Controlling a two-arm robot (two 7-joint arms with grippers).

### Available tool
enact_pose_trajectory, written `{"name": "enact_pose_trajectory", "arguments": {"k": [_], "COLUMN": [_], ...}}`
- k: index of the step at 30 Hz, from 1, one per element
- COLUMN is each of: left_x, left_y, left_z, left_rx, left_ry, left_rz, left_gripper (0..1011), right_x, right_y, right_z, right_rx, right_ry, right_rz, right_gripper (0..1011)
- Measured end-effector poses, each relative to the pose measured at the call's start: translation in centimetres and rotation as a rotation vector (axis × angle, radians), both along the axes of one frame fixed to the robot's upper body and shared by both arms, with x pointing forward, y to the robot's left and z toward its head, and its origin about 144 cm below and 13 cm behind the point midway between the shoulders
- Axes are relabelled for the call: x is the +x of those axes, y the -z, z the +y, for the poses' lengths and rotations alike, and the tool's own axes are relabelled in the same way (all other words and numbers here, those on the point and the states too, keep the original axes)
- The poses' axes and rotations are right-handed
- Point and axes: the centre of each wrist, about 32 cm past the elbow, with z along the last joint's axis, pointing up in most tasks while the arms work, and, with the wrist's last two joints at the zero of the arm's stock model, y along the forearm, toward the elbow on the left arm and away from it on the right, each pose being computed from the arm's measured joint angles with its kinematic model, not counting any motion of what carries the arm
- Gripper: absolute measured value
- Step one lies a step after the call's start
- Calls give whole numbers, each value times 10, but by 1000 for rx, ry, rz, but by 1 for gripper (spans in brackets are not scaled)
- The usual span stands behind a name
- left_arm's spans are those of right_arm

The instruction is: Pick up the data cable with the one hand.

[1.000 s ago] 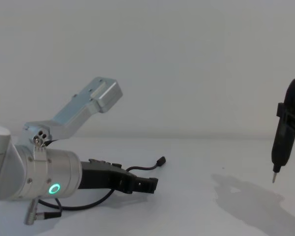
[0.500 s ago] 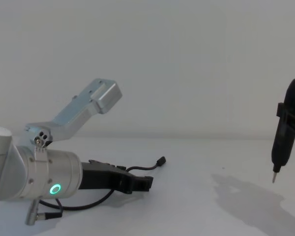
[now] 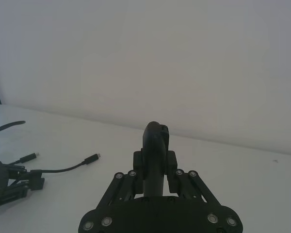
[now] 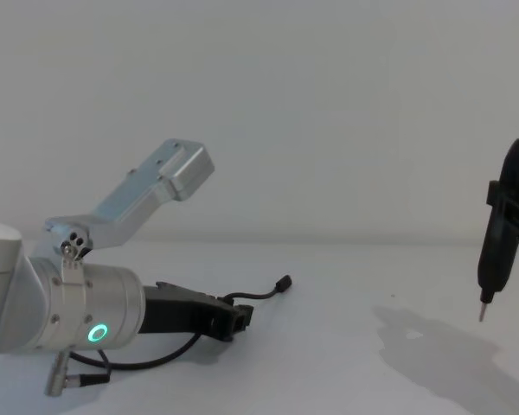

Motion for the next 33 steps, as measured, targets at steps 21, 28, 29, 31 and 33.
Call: {"name": "enact_pose_trajectory", "arguments": {"k": [21, 28, 29, 31, 33], "left_x": [0, 0, 0, 0, 0], "left_y": [0, 0, 0, 0, 0], "left_z": [0, 0, 0, 0, 0], "left_rx": [-1, -1, -1, -1, -3], "left_ry": [-1, -1, -1, 0, 6], "left_rz": [1, 1, 1, 1, 3], "left_gripper": [46, 45, 46, 45, 46], "right_x": [0, 0, 0, 0, 0], "right_y": [0, 0, 0, 0, 0], "right_z": [0, 0, 0, 0, 0], "right_rx": [0, 0, 0, 0, 0], "right_ry": [0, 0, 0, 0, 0], "right_rz": [0, 0, 0, 0, 0], "right_gripper": [275, 274, 275, 275, 274]}}
